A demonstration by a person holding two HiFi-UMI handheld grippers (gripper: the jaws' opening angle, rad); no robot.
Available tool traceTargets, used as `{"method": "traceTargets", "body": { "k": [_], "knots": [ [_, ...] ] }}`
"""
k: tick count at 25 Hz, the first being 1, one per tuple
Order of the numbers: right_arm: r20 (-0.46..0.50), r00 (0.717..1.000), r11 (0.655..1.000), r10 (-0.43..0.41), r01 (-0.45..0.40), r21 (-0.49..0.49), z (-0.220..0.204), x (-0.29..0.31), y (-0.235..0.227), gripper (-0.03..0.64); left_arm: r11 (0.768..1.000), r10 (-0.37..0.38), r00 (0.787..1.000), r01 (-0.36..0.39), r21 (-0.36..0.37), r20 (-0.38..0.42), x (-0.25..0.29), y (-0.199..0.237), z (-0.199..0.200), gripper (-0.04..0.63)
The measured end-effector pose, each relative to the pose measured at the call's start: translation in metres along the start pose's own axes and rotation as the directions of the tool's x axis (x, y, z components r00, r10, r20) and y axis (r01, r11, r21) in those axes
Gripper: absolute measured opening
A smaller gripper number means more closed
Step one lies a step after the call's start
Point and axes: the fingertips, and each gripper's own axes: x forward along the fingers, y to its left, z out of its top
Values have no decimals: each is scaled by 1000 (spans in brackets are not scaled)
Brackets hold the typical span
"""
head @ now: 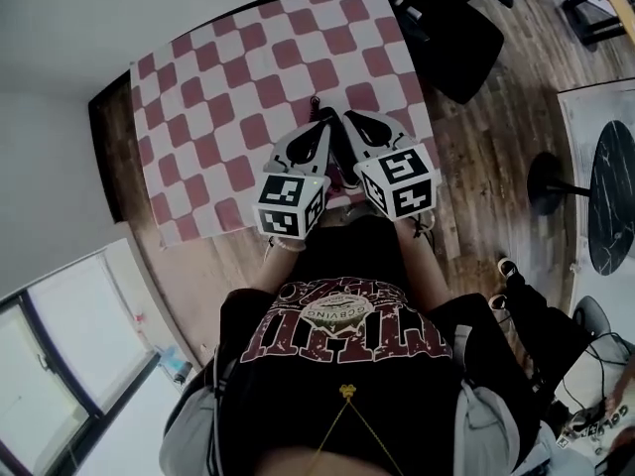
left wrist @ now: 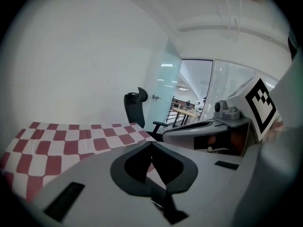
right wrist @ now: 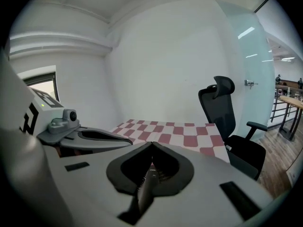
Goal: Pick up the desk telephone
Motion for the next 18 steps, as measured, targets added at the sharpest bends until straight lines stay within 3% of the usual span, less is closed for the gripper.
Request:
{"method": "traceTargets", "body": {
  "k": [6,18],
  "knots": [
    [-57,995,997,80,-81,-19,-14,20,7,18,997,69,997,-70,-34,-36,-5,10,-15,-2],
    [-204,970,991,132,-136,-5,-69,49,14,18,987,121,988,-129,-94,-91,-18,22,-43,-2]
  ]
}}
